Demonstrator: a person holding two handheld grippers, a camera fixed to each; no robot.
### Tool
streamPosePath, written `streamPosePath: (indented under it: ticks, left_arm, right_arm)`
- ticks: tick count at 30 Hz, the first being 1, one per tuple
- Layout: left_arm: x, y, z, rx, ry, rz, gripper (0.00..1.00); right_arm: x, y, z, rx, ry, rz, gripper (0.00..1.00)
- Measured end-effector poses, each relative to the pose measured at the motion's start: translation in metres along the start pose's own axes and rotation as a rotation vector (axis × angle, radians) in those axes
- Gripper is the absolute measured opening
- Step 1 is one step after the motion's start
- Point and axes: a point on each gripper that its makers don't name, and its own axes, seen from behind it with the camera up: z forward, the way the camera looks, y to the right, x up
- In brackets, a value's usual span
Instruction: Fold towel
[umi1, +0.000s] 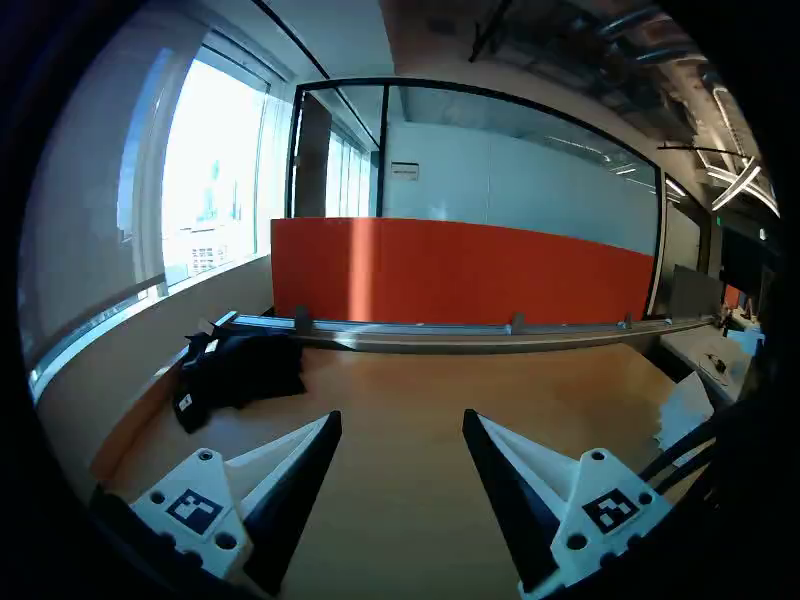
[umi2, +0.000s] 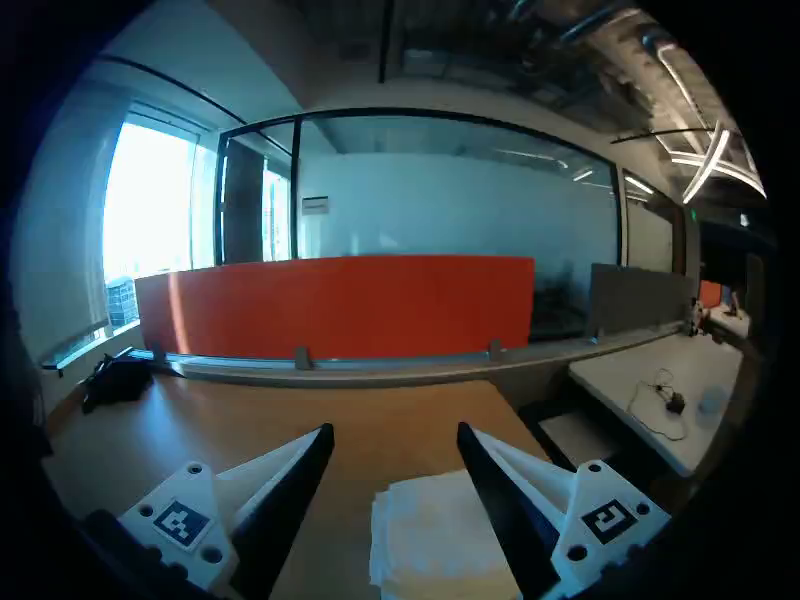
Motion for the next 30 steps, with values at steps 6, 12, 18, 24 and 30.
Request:
streamPosePath:
  ticks: [6,12,18,24,30]
  left_arm:
    - [0.013,-0.008,0.003,0.007,0.037,0.001,0.90]
    - [0.024,-0.012,0.006,0.000,0.069,0.003,0.90]
    - [0.034,-0.020,0.008,0.003,0.101,0.021,0.89]
    - [0.043,-0.027,0.012,0.006,0.131,0.014,0.89]
    - [0.047,-0.033,0.015,0.000,0.150,0.018,0.90]
  right_arm:
    - [0.015,-0.044,0.006,0.032,0.031,-0.046,0.96]
    - [0.021,-0.084,0.014,0.048,0.046,-0.049,0.96]
    - [0.026,-0.120,0.017,0.069,0.058,-0.048,0.95]
    - [0.036,-0.144,0.021,0.055,0.070,-0.048,0.96]
    - [0.043,-0.167,0.021,0.068,0.088,-0.055,0.96]
